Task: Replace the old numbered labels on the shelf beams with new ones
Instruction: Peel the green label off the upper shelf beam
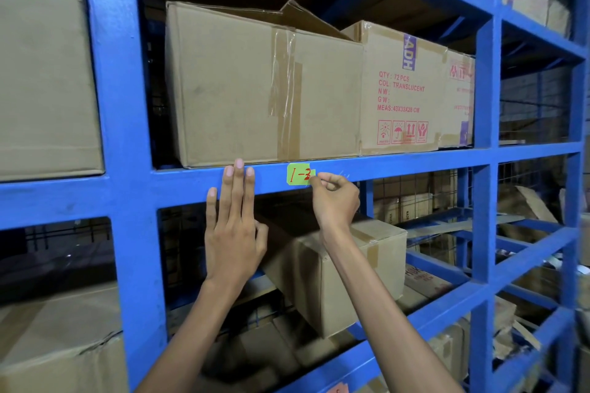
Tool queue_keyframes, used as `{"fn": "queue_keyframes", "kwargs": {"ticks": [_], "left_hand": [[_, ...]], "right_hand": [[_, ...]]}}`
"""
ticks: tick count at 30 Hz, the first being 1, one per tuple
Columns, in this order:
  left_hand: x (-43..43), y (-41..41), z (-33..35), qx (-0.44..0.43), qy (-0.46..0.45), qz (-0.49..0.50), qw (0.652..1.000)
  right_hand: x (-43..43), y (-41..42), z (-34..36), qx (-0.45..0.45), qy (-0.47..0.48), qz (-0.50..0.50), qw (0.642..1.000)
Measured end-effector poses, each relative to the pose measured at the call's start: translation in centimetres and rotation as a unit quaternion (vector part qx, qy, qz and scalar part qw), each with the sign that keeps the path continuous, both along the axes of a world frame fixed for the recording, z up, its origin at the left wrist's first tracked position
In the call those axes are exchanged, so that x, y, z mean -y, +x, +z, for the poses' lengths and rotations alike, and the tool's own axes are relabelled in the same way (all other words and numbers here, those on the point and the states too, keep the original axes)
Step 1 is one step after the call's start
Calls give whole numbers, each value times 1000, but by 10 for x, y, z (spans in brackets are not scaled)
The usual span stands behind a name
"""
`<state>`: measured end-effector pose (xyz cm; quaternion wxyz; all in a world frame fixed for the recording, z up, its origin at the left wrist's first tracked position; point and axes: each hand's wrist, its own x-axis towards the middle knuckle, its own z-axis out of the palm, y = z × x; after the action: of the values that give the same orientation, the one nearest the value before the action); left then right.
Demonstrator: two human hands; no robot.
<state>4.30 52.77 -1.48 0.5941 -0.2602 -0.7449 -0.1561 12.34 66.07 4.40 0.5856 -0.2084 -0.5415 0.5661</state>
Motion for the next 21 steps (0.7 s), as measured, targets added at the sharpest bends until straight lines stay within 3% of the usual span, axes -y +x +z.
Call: {"fn": "queue_keyframes", "kwargs": {"ticks": [7, 21], "left_hand": [[1, 2, 0, 5, -3, 4, 1000], [3, 3, 1, 8, -2, -15, 1000]], "right_hand": [[-1, 0, 3, 26, 13, -13, 999], [8, -3, -2, 112, 162, -147, 969]]}}
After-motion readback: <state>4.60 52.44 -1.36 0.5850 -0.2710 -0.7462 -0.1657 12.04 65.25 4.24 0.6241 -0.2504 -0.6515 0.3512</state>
